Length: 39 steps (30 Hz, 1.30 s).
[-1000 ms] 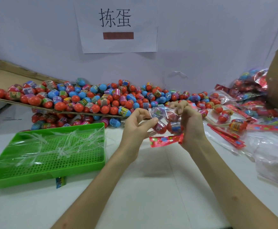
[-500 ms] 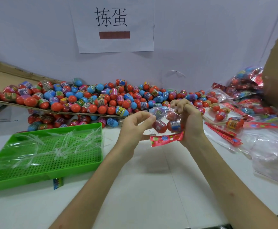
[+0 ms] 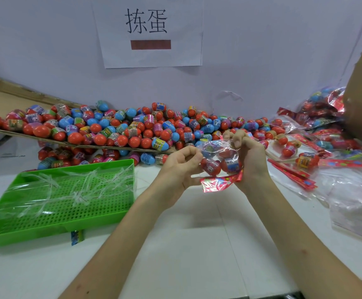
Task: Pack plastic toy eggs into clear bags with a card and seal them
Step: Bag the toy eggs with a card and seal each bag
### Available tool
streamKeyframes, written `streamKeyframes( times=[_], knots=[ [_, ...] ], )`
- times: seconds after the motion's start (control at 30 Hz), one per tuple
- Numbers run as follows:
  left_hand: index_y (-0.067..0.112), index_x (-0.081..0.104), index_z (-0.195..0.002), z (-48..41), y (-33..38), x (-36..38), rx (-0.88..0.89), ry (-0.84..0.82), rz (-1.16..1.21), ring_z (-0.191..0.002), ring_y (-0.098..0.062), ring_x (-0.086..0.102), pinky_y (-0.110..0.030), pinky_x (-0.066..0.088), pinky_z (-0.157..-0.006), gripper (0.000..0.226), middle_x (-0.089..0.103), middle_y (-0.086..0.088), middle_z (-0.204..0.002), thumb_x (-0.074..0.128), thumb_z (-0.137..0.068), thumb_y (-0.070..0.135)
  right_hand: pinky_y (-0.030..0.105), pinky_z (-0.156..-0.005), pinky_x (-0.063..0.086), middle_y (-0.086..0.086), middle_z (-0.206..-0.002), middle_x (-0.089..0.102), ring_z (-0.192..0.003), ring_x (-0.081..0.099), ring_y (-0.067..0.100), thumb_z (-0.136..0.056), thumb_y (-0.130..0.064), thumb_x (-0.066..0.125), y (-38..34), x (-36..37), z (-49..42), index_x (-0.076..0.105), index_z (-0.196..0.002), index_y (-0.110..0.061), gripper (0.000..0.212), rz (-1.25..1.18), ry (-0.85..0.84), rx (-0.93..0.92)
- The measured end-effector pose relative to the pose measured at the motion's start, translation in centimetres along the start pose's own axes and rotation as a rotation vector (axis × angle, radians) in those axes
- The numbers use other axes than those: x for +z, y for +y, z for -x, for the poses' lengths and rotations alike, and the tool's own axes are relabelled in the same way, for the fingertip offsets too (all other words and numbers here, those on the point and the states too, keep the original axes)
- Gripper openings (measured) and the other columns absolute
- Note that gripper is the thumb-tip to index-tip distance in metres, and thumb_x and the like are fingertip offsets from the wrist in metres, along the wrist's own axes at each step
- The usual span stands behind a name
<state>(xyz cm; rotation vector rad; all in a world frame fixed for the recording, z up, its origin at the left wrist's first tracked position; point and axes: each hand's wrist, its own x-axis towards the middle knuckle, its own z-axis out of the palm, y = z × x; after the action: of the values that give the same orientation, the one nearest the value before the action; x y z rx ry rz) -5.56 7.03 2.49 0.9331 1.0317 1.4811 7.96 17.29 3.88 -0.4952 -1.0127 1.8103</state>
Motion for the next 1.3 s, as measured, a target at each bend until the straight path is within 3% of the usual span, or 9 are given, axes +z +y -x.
streamKeyframes(
  times=[0.33,0.5,0.7,0.83,0.9,1.0,1.13,1.2,1.3],
  knots=[
    [0.011,0.053,-0.085,-0.2,-0.7,0.3,0.092,0.081,-0.039,-0.091,-0.027,0.072,-0.03,0.061,-0.056,0.018,0.07,-0.017,-0.102,0.057,-0.102,0.005,0.032,-0.071,0.058,0.003,-0.082,0.059,-0.074,0.057,0.015,-0.071,-0.008,0.045,0.4,-0.4,-0.2,0.05,-0.056,-0.015,0.017,-0.172,-0.087,0.032],
    [0.011,0.052,-0.083,0.0,-0.8,0.2,0.106,0.04,0.049,-0.082,-0.021,0.073,-0.033,0.063,-0.057,0.018,0.071,-0.012,-0.093,0.059,-0.098,0.003,0.032,-0.067,0.057,0.004,-0.084,0.059,-0.07,0.061,0.017,-0.074,-0.007,0.041,0.4,-0.5,-0.1,0.051,-0.053,-0.015,0.025,-0.258,-0.169,0.083],
    [0.014,0.047,-0.097,0.1,-0.5,0.0,0.095,-0.022,0.146,-0.094,-0.035,0.064,-0.042,0.064,-0.064,0.023,0.067,-0.017,-0.106,0.067,-0.085,0.01,0.035,-0.075,0.061,0.008,-0.086,0.068,-0.075,0.068,0.021,-0.077,-0.009,0.042,0.4,-0.7,-0.1,0.052,-0.054,-0.015,0.026,-0.31,-0.16,0.15],
    [0.015,0.047,-0.099,0.1,-0.6,0.0,0.088,-0.011,0.163,-0.088,-0.029,0.07,-0.041,0.065,-0.065,0.029,0.071,-0.011,-0.103,0.07,-0.081,0.012,0.032,-0.075,0.058,0.008,-0.082,0.064,-0.081,0.066,0.021,-0.098,-0.021,0.037,0.4,-1.0,0.0,0.056,-0.057,-0.015,0.046,-0.264,-0.078,0.154],
    [0.015,0.049,-0.098,0.1,-0.7,0.0,0.098,0.001,0.187,-0.088,-0.028,0.071,-0.042,0.065,-0.067,0.028,0.072,-0.011,-0.104,0.07,-0.081,0.012,0.031,-0.069,0.057,0.001,-0.075,0.063,-0.072,0.066,0.016,-0.1,-0.034,0.05,0.2,-1.0,0.0,0.063,-0.06,-0.019,0.045,-0.192,-0.064,0.141],
    [0.015,0.052,-0.095,0.0,-0.7,0.0,0.122,-0.001,0.248,-0.087,-0.026,0.074,-0.04,0.065,-0.067,0.021,0.073,-0.01,-0.103,0.07,-0.085,0.01,0.037,-0.077,0.06,0.003,-0.086,0.067,-0.081,0.069,0.021,-0.077,-0.038,0.076,-0.2,-0.6,0.1,0.064,-0.078,-0.017,0.025,-0.138,-0.128,0.197],
    [0.017,0.052,-0.092,0.1,-0.4,0.0,0.11,0.017,0.319,-0.086,-0.025,0.076,-0.037,0.064,-0.069,0.017,0.075,-0.006,-0.1,0.066,-0.085,0.012,0.031,-0.078,0.059,0.004,-0.086,0.063,-0.085,0.065,0.017,-0.08,-0.011,0.064,-0.3,-0.5,-0.1,0.058,-0.08,-0.016,0.007,-0.103,-0.303,0.176],
    [0.018,0.051,-0.091,0.1,-0.3,-0.1,0.098,0.012,0.356,-0.087,-0.024,0.076,-0.035,0.064,-0.069,0.016,0.076,-0.005,-0.099,0.064,-0.084,0.013,0.029,-0.074,0.058,0.003,-0.084,0.064,-0.083,0.067,0.015,-0.083,-0.007,0.061,-0.4,-0.4,0.0,0.058,-0.077,-0.017,0.011,-0.096,-0.362,0.181],
    [0.018,0.05,-0.089,0.3,-0.2,-0.1,0.083,-0.016,0.41,-0.088,-0.024,0.076,-0.035,0.064,-0.07,0.014,0.076,-0.005,-0.103,0.062,-0.085,0.011,0.03,-0.079,0.059,0.003,-0.09,0.067,-0.087,0.069,0.017,-0.064,-0.012,0.09,-0.4,-0.5,0.2,0.068,-0.081,-0.018,0.028,-0.13,-0.401,0.192]
  ],
)
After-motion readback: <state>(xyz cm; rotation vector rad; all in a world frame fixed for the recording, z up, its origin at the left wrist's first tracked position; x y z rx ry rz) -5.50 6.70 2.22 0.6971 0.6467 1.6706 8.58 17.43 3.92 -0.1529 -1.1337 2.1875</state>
